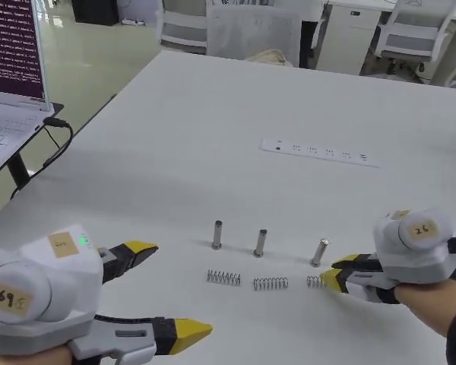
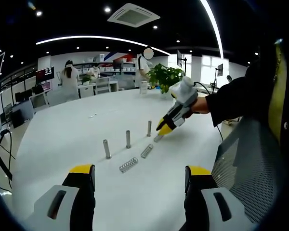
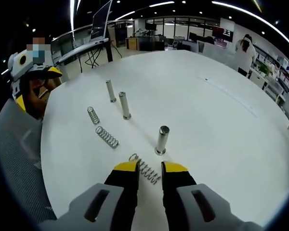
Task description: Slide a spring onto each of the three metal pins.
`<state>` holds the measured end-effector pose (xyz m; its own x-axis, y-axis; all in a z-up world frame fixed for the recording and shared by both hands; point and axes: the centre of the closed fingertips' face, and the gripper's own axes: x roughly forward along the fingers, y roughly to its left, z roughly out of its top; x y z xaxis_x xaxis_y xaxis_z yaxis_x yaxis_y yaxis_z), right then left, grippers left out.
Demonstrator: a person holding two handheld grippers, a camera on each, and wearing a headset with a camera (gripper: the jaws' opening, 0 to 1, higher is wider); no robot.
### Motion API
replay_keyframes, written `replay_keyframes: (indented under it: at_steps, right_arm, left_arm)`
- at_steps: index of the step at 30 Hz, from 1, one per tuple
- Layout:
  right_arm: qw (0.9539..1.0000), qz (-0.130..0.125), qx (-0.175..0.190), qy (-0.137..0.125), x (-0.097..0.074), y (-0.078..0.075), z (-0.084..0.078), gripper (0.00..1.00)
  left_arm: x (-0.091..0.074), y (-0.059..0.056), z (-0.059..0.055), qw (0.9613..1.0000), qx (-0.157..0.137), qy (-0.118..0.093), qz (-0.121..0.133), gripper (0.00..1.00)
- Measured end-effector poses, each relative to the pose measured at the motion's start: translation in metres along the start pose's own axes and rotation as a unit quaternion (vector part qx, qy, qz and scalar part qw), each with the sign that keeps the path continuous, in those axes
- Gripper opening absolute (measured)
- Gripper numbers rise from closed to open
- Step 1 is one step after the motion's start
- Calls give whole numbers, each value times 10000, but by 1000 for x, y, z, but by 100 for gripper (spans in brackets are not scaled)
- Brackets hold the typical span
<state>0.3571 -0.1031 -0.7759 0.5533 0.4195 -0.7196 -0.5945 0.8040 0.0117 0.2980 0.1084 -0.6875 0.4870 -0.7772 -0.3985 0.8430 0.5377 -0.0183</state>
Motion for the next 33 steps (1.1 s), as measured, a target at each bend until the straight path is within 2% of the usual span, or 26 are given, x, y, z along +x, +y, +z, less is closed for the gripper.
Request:
replay_keyframes:
  at_steps: [5, 12, 22, 33]
  right_arm:
    - [9988, 58, -327, 351, 3, 3, -13, 18]
    - [9978, 135, -418, 491, 4, 7, -20, 16]
    - [9948, 136, -774, 653, 1, 10, -27, 14]
    - [9934, 278, -811, 757, -2, 15, -31, 9]
  left_arm:
    - [0, 0, 0, 10000, -20, -10, 8, 73]
    - [0, 0, 0, 10000, -22, -13, 6, 73]
    - [-1, -1, -1, 10000, -20, -21, 8, 72]
    - [-1, -1, 0, 10000, -11, -27, -15, 72]
